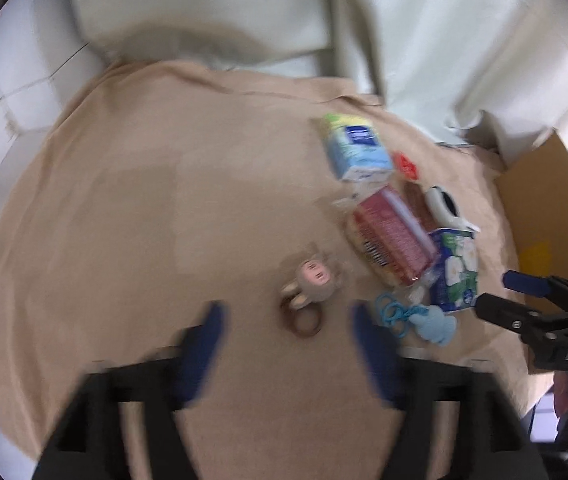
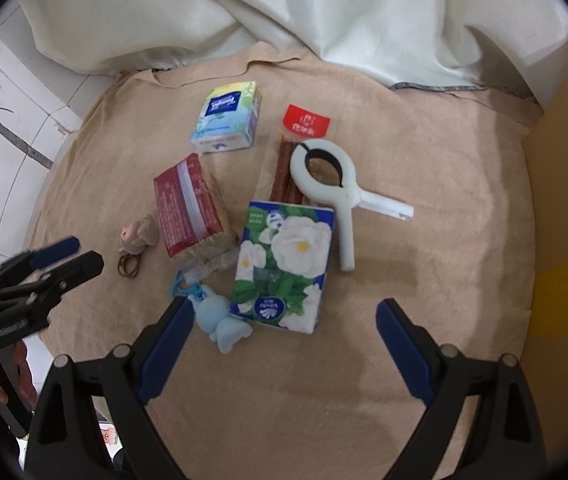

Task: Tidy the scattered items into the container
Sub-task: 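Grasp the pig plush keychain with the left gripper while the right grasps the white flower tissue box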

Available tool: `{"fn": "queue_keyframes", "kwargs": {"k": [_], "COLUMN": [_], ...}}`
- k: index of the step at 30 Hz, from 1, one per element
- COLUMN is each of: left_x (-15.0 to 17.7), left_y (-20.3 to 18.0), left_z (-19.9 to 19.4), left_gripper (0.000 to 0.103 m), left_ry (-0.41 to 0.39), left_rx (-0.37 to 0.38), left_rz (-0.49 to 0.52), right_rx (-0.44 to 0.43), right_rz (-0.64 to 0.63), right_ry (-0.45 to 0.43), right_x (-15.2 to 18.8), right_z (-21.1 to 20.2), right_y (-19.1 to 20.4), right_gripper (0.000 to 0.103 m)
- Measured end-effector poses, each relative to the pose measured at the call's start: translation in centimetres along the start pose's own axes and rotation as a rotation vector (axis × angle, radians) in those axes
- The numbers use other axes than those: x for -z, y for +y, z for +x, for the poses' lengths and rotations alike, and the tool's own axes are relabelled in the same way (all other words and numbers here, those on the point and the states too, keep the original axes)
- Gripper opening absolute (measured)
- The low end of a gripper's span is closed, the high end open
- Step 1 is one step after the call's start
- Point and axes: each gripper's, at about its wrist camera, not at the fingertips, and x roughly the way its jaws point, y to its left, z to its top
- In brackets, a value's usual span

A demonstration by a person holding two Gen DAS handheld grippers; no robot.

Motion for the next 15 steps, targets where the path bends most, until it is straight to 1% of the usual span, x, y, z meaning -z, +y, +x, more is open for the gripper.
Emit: {"fn": "queue_keyframes", "kwargs": {"k": [3,5,8,11,13,15], "left_x": [-0.8,-1.4,-2.0,-2.1,-2.1,-1.9], "left_y": [-0.5,-0.8,-1.2,-1.4,-1.4,-1.5], "left_z": [0.9,2.1,3.3,4.4,4.9,5.3], "left_gripper": [0.081,0.081,0.081,0.081,0.081,0.081], "left_ry": [0.006,0.031,0.036,0.036,0.033,0.034], "left_rx": [-0.01,-0.031,-0.051,-0.088,-0.087,-0.068], "left_rz": [0.006,0.012,0.021,0.017,0.015,0.015], "right_rx": [0.017,0.023,0.039,0.05,0.051,0.047], "right_rz": [0.011,0.023,0.034,0.043,0.051,0.06], "right_ry": [0.002,0.01,-0.002,0.0,0.008,0.007], "right_x": [0.1,0.1,0.1,0.0,-0.2,-0.3], "right_z": [0.4,0.9,1.5,1.9,2.4,2.6], "right_y": [-0.2,-0.2,-0.3,-0.2,-0.2,-0.1], "right_gripper": [0.095,0.095,0.095,0.095,0.095,0.094]}}
